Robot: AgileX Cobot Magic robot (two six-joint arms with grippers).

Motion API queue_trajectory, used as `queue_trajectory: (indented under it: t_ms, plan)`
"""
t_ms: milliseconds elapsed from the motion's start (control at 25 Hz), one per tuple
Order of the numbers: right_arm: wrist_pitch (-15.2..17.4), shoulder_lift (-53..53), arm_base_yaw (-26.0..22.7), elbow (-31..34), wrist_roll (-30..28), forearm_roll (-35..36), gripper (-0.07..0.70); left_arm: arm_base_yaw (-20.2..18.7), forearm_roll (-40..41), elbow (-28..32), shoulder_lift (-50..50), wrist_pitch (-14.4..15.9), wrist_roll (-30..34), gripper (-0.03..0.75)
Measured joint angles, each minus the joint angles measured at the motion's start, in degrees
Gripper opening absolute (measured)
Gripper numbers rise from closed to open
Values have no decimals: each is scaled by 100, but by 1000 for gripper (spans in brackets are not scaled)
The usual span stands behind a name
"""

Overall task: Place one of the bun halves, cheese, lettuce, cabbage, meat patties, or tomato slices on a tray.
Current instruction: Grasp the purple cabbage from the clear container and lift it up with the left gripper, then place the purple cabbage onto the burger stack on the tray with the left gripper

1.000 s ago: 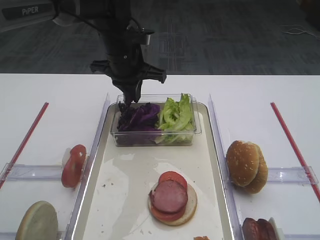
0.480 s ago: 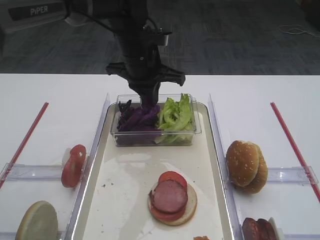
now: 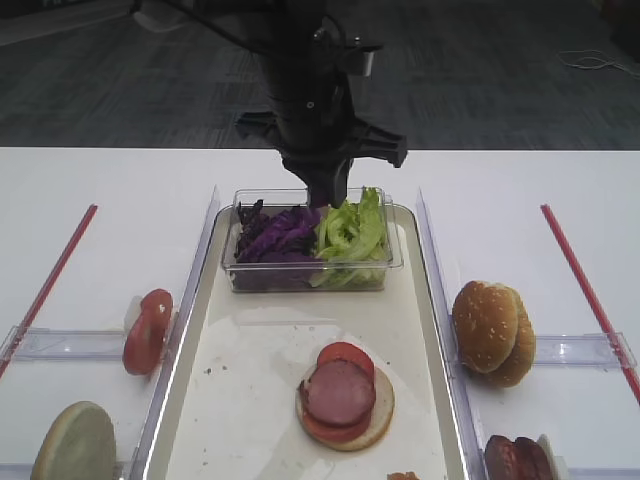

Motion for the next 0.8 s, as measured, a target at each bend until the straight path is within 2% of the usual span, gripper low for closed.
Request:
queue_trajectory:
  t_ms: [160,560,800]
  plan:
    - [0,0,0,0,0,0,328,-143,0,192,-237,0,0,32]
    - [0,0,0,0,13,0,328,-393,-26,1448,-940,0,-11,32]
    - [0,0,0,0,13,0,328,-622,-29,1966,-1289,0,-19,32]
